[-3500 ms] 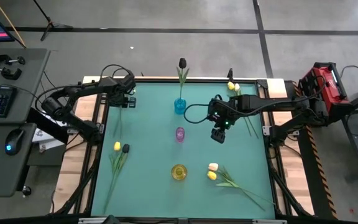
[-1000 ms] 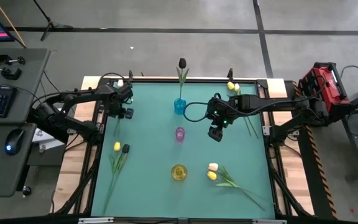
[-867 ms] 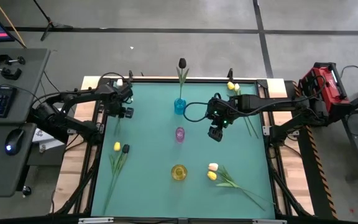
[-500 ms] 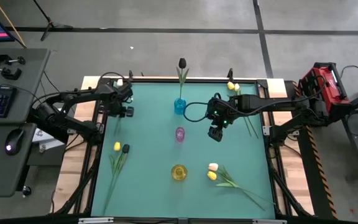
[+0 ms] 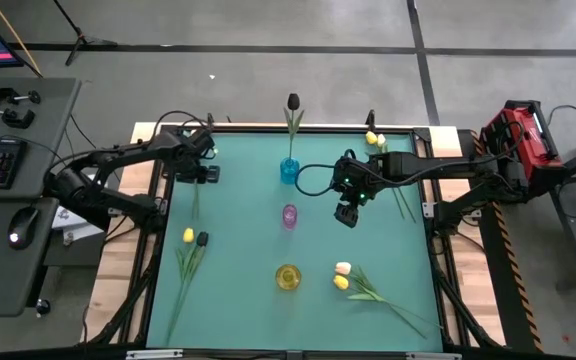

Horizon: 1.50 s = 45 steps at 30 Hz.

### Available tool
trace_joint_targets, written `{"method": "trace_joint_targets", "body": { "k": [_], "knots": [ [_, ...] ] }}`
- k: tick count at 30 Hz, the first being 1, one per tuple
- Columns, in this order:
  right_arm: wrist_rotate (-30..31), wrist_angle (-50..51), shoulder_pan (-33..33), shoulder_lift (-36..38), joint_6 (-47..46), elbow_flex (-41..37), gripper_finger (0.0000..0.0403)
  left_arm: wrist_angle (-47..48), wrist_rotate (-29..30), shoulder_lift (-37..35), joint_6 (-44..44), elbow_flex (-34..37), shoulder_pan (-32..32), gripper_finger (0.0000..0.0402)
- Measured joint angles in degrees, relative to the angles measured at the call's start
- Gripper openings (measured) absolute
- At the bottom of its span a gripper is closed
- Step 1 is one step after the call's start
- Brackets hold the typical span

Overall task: Sort flowers into vase by color
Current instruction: Put the top left black tulip into the blue vase

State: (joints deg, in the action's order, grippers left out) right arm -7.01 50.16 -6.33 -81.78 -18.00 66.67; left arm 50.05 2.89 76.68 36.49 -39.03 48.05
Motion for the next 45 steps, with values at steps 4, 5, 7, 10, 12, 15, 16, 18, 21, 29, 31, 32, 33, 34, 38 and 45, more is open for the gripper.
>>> {"method": "trace_joint_targets", "body": {
  "k": [4, 5, 7, 10, 12, 15, 16, 18, 21, 29, 31, 32, 33, 34, 38, 45],
  "knots": [
    [0.0, -0.6, 0.0, 0.0, 0.0, 0.0, 0.0261, 4.4, 0.8, -1.0, -0.3, 0.0, -0.4, 0.0117],
    [0.0, -0.9, 0.0, 0.0, -0.1, 0.0, 0.0261, 5.2, 1.1, -1.0, -0.2, 0.0, -0.7, 0.0117],
    [0.6, -1.5, 0.0, 0.0, -0.1, 0.0, 0.0261, 5.1, 1.3, -1.0, 0.5, 0.5, -1.4, 0.0117],
    [1.0, -2.0, 0.0, 0.0, -0.1, 0.0, 0.0261, 3.0, -0.3, -1.0, 1.7, 2.4, -3.1, 0.0117],
    [1.0, -2.0, 0.0, 0.0, -0.1, 0.0, 0.0261, 2.6, -1.5, -1.0, 2.9, 3.6, -4.3, 0.0117],
    [1.0, -2.0, 0.0, 0.0, -0.1, 0.0, 0.0261, 2.7, -1.0, -1.0, 4.5, 4.7, -5.9, 0.0117],
    [1.0, -2.0, 0.0, 0.0, -0.1, 0.0, 0.0261, 2.6, -0.5, -1.0, 4.8, 4.9, -6.2, 0.0117],
    [1.0, -2.0, 0.0, 0.0, 0.0, 0.0, 0.0261, 2.2, 0.4, -1.0, 5.0, 5.4, -6.7, 0.0117],
    [1.0, -2.0, 0.0, 0.0, 0.0, 0.0, 0.0261, 0.8, 0.5, -1.0, 5.5, 6.7, -6.6, 0.0117],
    [1.0, -2.0, 0.0, 0.0, -0.2, 0.0, 0.0261, -0.7, 0.7, -1.2, 6.4, 7.7, -6.5, 0.0117],
    [1.0, -2.0, 0.0, 0.0, -0.2, 0.0, 0.0261, -1.0, 0.9, -1.2, 6.4, 7.8, -6.4, 0.0117],
    [1.0, -2.0, 0.0, 0.0, -0.2, 0.0, 0.0261, -1.2, 1.0, -1.2, 6.4, 7.8, -6.4, 0.0117],
    [1.0, -2.0, 0.0, 0.0, -0.2, 0.0, 0.0261, -1.3, 1.0, -1.2, 6.4, 7.8, -6.4, 0.0117],
    [1.0, -2.0, 0.0, 0.0, -0.2, 0.0, 0.0261, -1.5, 1.1, -1.2, 6.4, 7.8, -6.4, 0.0117],
    [1.0, -2.0, 0.0, 0.0, -0.2, 0.0, 0.0261, -2.4, 1.6, -1.1, 5.4, 7.9, -5.9, 0.0117],
    [1.0, -2.0, 0.0, 0.0, -0.1, 0.0, 0.0261, -3.0, 1.4, -1.1, 4.9, 7.8, -3.7, 0.0117]
  ]
}}
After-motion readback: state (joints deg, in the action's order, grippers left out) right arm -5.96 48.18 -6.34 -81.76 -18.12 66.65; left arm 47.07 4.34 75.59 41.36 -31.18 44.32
